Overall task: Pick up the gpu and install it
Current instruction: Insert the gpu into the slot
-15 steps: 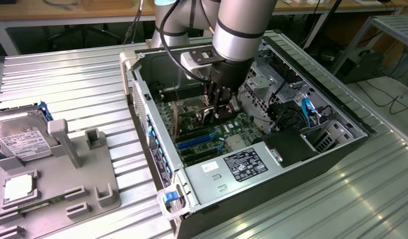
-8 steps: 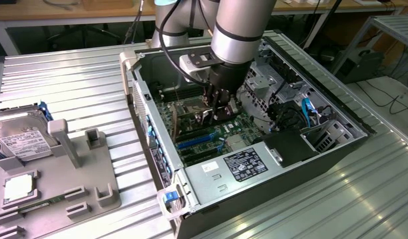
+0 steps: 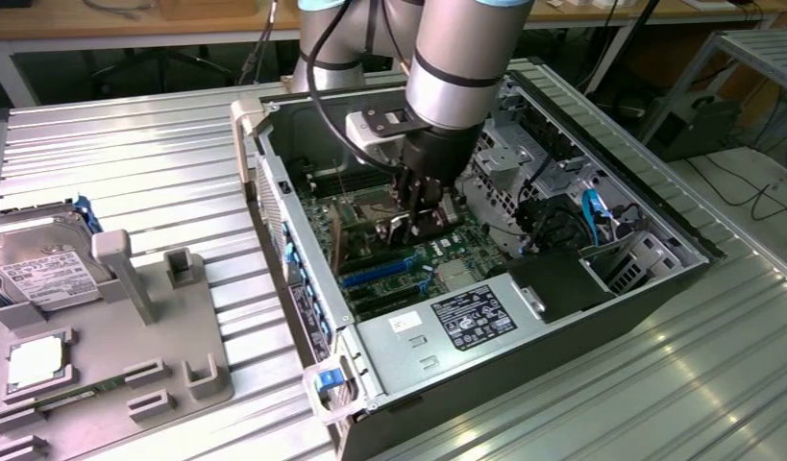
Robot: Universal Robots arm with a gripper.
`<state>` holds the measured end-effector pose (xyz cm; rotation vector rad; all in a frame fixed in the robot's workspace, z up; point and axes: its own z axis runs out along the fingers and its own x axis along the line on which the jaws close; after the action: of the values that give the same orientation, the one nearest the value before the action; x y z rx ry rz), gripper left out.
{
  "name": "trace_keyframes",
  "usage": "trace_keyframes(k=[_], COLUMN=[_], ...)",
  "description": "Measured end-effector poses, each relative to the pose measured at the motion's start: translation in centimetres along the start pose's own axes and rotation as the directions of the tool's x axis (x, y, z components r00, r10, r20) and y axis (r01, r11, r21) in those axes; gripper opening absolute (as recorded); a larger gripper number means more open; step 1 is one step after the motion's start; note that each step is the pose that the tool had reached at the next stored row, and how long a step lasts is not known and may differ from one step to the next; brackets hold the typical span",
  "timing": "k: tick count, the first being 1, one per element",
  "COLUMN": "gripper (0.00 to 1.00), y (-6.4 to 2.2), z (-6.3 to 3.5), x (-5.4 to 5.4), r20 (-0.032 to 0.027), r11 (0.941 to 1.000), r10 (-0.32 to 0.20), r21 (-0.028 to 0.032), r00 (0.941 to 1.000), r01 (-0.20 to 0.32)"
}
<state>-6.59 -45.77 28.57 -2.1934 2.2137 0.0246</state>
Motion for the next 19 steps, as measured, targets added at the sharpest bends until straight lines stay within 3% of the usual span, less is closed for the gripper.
trace_keyframes(k=[19], gripper=[0.28], y=[0.54], z=[1.11], x=[0.6], r20=[-0.0002], r11=[1.0000], r10=[0.000], r21=[-0.0001], r00=[1.0000], r01=[0.000])
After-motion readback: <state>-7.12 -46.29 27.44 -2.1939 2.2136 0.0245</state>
